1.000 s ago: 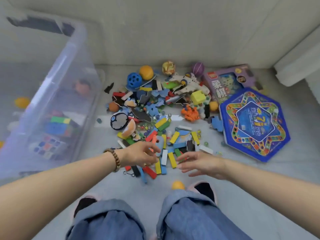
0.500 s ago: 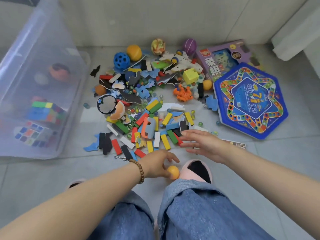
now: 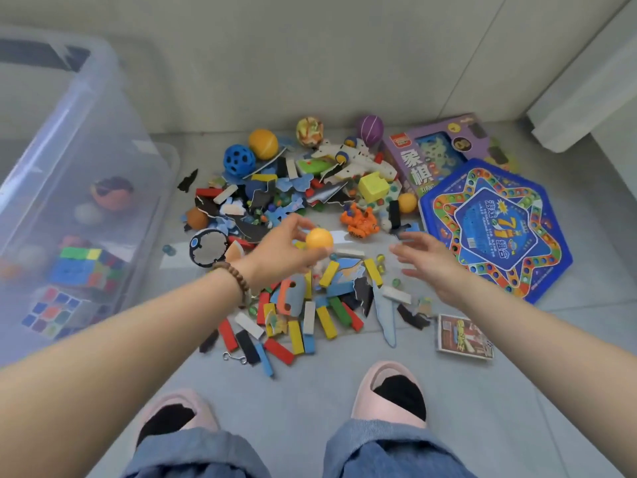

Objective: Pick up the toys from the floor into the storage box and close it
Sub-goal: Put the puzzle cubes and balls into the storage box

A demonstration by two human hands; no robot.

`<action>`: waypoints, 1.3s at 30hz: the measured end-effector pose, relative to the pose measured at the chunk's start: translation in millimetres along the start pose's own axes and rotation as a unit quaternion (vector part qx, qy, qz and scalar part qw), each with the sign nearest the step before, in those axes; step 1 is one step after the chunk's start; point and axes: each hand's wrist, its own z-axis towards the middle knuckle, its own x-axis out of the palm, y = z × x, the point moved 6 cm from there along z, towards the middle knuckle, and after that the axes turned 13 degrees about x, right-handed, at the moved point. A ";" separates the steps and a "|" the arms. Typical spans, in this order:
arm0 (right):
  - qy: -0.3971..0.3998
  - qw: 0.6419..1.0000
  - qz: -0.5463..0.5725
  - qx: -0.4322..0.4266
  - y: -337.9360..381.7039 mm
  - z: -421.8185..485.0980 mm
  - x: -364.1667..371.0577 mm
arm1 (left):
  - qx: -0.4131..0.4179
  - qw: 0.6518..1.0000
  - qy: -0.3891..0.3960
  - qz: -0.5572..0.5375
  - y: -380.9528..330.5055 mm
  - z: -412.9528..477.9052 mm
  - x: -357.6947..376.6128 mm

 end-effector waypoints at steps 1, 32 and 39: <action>-0.034 0.999 -0.035 -0.023 9.4 6.2 -5.0 | 0.007 1.000 -0.009 -0.020 -7.6 7.7 -7.6; 0.137 0.958 -0.085 -0.237 142.0 13.7 117.0 | -0.153 0.784 -0.124 -0.589 12.0 89.5 -22.5; 0.103 0.927 -0.222 -0.285 194.3 46.9 161.8 | -0.125 0.824 -0.326 -0.447 47.2 83.2 -124.1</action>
